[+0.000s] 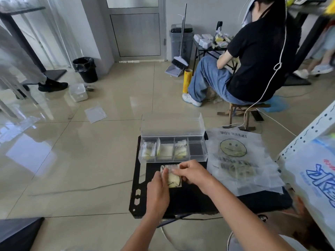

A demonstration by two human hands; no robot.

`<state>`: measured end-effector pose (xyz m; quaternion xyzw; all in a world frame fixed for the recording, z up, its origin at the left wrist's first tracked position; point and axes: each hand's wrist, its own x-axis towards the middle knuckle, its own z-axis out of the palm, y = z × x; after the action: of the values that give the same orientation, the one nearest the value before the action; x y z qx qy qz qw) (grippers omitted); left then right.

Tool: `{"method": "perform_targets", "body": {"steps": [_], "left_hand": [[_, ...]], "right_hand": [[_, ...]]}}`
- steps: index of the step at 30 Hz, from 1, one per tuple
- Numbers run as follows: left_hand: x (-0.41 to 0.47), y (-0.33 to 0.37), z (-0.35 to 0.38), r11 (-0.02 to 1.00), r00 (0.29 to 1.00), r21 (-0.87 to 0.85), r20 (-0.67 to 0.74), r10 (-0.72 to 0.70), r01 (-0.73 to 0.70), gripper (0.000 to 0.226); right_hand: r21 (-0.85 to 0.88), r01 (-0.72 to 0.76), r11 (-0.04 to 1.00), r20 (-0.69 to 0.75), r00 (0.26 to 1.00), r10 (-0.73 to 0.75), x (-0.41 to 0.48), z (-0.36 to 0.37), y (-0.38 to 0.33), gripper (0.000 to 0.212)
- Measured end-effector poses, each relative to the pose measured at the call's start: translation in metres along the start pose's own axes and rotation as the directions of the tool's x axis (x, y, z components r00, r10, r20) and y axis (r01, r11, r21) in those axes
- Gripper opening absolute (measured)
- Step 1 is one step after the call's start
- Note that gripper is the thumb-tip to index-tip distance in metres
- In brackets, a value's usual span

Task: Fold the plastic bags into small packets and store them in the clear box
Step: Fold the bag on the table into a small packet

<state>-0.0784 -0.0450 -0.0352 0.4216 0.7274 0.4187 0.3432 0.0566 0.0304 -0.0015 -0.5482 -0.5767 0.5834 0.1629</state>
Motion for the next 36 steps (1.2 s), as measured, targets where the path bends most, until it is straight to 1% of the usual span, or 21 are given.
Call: {"method": "perform_targets", "body": {"steps": [2, 3, 4, 6, 8, 9, 10, 12, 13, 15, 16, 18, 20, 22, 25, 27, 29, 31, 32, 33, 36], "left_hand": [[0.017, 0.016, 0.018, 0.999, 0.998, 0.042, 0.064, -0.001, -0.002, 0.057], [0.027, 0.022, 0.026, 0.997, 0.996, 0.073, 0.089, 0.002, -0.008, 0.055], [0.039, 0.029, 0.03, 0.993, 0.996, 0.116, 0.086, 0.019, -0.029, 0.051], [0.065, 0.04, 0.032, 0.963, 0.992, 0.246, -0.027, 0.121, -0.111, 0.038], [0.09, 0.046, 0.025, 0.919, 0.954, 0.353, -0.171, 0.246, -0.174, 0.029], [0.102, 0.046, 0.022, 0.889, 0.938, 0.425, -0.206, 0.279, -0.171, 0.032], [0.112, 0.044, 0.019, 0.859, 0.938, 0.486, -0.198, 0.285, -0.158, 0.035], [0.122, 0.042, 0.019, 0.827, 0.974, 0.544, -0.075, 0.213, -0.139, 0.037], [0.123, 0.041, 0.022, 0.813, 0.987, 0.567, 0.004, 0.162, -0.135, 0.038], [0.123, 0.038, 0.029, 0.754, 0.987, 0.637, 0.102, 0.121, -0.158, 0.048], [0.122, 0.038, 0.032, 0.705, 0.984, 0.687, 0.124, 0.128, -0.178, 0.055], [0.121, 0.039, 0.041, 0.597, 0.979, 0.776, 0.168, 0.115, -0.203, 0.064], [0.118, 0.037, 0.048, 0.55, 0.975, 0.808, 0.216, 0.06, -0.213, 0.065], [0.115, 0.035, 0.052, 0.545, 0.971, 0.81, 0.235, 0.04, -0.218, 0.062], [0.112, 0.033, 0.054, 0.543, 0.967, 0.806, 0.252, 0.042, -0.234, 0.06], [0.11, 0.033, 0.057, 0.553, 0.964, 0.801, 0.267, 0.016, -0.231, 0.063], [0.108, 0.035, 0.058, 0.559, 0.959, 0.795, 0.282, 0.003, -0.236, 0.059], [0.108, 0.037, 0.058, 0.567, 0.95, 0.783, 0.312, 0.001, -0.258, 0.048], [0.108, 0.039, 0.058, 0.57, 0.944, 0.778, 0.328, -0.013, -0.263, 0.047], [0.109, 0.039, 0.058, 0.572, 0.94, 0.776, 0.341, -0.025, -0.266, 0.049], [0.113, 0.038, 0.059, 0.565, 0.936, 0.78, 0.351, -0.04, -0.269, 0.052]], "right_hand": [[-0.08, 0.042, 0.996, -0.166, 0.985, -0.055, 0.008, -0.023, -0.003, 0.02], [-0.16, 0.048, 0.986, -0.272, 0.958, -0.091, 0.016, -0.037, -0.004, 0.021], [-0.245, 0.034, 0.969, -0.383, 0.915, -0.129, 0.025, -0.051, -0.004, 0.025], [-0.348, -0.033, 0.937, -0.543, 0.822, -0.173, 0.047, -0.08, -0.004, 0.026], [-0.404, -0.104, 0.909, -0.612, 0.769, -0.184, 0.068, -0.098, -0.004, 0.024], [-0.441, -0.138, 0.887, -0.62, 0.761, -0.191, 0.078, -0.101, -0.003, 0.025], [-0.488, -0.162, 0.858, -0.609, 0.768, -0.201, 0.087, -0.102, -0.001, 0.028], [-0.576, -0.193, 0.794, -0.558, 0.803, -0.21, 0.105, -0.097, 0.005, 0.039], [-0.601, -0.199, 0.774, -0.528, 0.826, -0.197, 0.112, -0.093, 0.008, 0.039], [-0.637, -0.206, 0.743, -0.485, 0.856, -0.178, 0.122, -0.087, 0.01, 0.021], [-0.662, -0.21, 0.719, -0.482, 0.854, -0.194, 0.124, -0.084, 0.01, 0.013], [-0.738, -0.23, 0.634, -0.488, 0.831, -0.266, 0.127, -0.079, 0.011, 0.023], [-0.794, -0.24, 0.559, -0.477, 0.815, -0.328, 0.125, -0.073, 0.01, 0.034], [-0.818, -0.248, 0.519, -0.469, 0.81, -0.352, 0.123, -0.066, 0.01, 0.032], [-0.784, -0.307, 0.54, -0.541, 0.766, -0.349, 0.123, -0.06, 0.01, 0.015], [-0.776, -0.304, 0.552, -0.556, 0.744, -0.37, 0.125, -0.06, 0.014, 0.01], [-0.793, -0.265, 0.549, -0.529, 0.746, -0.404, 0.125, -0.06, 0.02, 0.017], [-0.816, -0.221, 0.534, -0.497, 0.741, -0.452, 0.124, -0.062, 0.024, 0.034], [-0.822, -0.208, 0.53, -0.488, 0.737, -0.468, 0.124, -0.064, 0.025, 0.039], [-0.828, -0.197, 0.525, -0.477, 0.738, -0.477, 0.123, -0.066, 0.024, 0.037], [-0.846, -0.194, 0.496, -0.436, 0.787, -0.437, 0.123, -0.072, 0.025, 0.012]]}}
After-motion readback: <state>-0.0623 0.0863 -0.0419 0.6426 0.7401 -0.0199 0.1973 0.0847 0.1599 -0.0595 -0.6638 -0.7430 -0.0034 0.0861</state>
